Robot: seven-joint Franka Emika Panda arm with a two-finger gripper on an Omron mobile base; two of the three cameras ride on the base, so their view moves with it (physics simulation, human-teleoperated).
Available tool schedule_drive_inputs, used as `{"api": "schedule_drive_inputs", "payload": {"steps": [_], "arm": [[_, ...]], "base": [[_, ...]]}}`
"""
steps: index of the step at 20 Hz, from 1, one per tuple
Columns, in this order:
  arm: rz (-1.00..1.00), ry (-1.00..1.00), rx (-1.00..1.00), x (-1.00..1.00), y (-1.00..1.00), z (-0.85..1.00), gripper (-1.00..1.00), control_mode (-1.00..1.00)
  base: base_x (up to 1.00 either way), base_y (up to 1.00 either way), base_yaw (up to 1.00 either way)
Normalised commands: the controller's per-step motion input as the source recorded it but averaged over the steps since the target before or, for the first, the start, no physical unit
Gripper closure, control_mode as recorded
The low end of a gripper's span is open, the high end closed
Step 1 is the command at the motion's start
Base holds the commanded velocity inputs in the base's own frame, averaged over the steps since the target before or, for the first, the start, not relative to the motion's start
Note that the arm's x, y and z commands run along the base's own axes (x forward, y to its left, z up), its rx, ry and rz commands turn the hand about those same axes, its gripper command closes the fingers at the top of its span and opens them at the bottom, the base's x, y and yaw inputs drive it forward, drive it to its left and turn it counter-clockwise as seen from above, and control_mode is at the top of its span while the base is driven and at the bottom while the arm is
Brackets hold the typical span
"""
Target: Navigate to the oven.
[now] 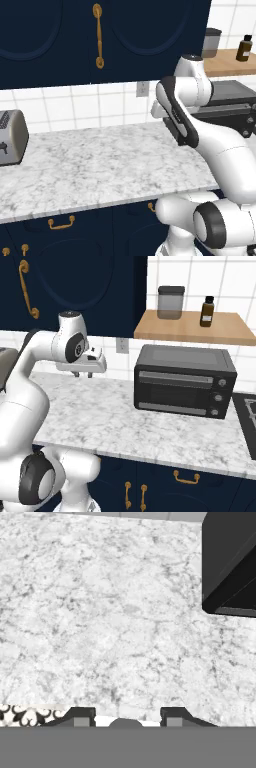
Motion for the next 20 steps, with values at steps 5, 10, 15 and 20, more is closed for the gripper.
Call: {"api": "schedule_drive_inputs", "payload": {"steps": [5,10,15,20], "arm": [[0.00,-0.03,0.00,-0.59,0.00,0.00,-1.00,-1.00],[-0.02,-0.05,0.01,-0.97,-0.03,0.00,-1.00,-1.00],[-0.01,-0.04,0.00,-0.89,-0.05,0.00,-1.00,-1.00],[0.00,-0.02,0.00,-0.43,-0.01,0.00,-1.00,-1.00]], "base": [[0.00,0.00,0.00],[0.00,0.00,0.00],[0.00,0.00,0.00],[0.00,0.00,0.00]]}}
